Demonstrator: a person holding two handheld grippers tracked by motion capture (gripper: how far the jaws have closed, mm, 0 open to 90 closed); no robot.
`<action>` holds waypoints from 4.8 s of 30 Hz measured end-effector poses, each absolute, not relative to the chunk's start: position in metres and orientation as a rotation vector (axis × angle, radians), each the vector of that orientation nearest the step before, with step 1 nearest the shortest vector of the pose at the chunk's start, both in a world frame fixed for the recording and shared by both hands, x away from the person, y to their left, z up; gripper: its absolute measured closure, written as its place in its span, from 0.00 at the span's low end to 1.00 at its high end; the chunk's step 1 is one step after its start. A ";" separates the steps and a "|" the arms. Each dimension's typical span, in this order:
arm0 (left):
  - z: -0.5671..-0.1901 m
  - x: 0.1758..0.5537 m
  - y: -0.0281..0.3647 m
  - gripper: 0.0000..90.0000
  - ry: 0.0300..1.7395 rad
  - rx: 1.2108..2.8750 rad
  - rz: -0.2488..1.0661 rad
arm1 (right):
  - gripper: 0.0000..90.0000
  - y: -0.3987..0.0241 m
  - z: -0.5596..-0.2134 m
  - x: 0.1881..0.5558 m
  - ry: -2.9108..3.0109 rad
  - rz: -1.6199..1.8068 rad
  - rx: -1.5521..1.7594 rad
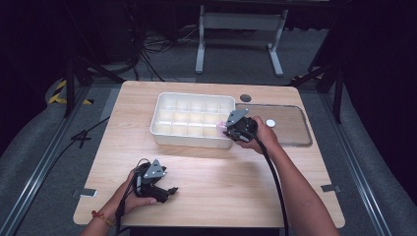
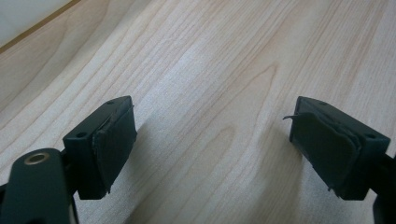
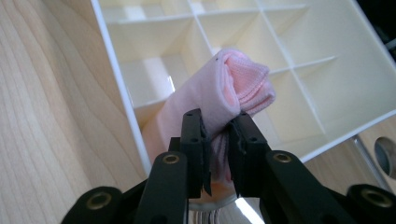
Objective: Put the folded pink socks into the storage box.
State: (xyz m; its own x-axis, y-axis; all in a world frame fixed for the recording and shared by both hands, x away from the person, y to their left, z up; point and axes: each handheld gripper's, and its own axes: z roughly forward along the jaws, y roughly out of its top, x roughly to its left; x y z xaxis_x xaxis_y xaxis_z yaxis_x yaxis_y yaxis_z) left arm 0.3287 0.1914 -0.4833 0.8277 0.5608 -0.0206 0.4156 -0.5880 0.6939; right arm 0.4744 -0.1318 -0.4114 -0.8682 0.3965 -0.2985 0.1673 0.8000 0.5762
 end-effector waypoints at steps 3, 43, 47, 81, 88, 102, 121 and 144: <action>-0.483 0.329 0.191 0.17 0.710 2.282 0.259 | 0.86 -0.132 -0.412 0.479 2.613 0.745 0.439; -0.483 0.329 0.191 0.16 0.705 2.287 0.261 | 0.90 -0.097 -0.419 0.518 2.896 0.343 0.512; -0.483 0.329 0.191 0.16 0.706 2.289 0.262 | 0.88 -0.099 -0.416 0.514 2.882 0.357 0.494; -0.483 0.329 0.191 0.16 0.707 2.289 0.256 | 0.67 -0.122 -0.390 0.501 2.751 0.690 0.615; -0.483 0.329 0.191 0.16 0.704 2.288 0.259 | 0.61 -0.126 -0.383 0.495 2.704 0.743 0.631; -0.483 0.330 0.191 0.16 0.701 2.289 0.262 | 0.52 -0.136 -0.375 0.481 2.609 0.883 0.664; -0.483 0.329 0.191 0.16 0.702 2.287 0.264 | 0.44 -0.146 -0.355 0.454 2.507 0.930 0.635; -0.483 0.329 0.191 0.16 0.704 2.287 0.263 | 0.38 -0.167 -0.361 0.422 2.489 0.923 0.583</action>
State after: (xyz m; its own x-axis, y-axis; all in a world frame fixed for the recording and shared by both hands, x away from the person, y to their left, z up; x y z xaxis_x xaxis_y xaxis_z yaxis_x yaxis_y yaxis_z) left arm 0.3294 0.1909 -0.4833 0.8302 0.5572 -0.0150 0.4106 -0.5932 0.6925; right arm 0.4217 -0.1668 -0.3607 -0.8238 0.5150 -0.2369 0.2359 0.6915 0.6828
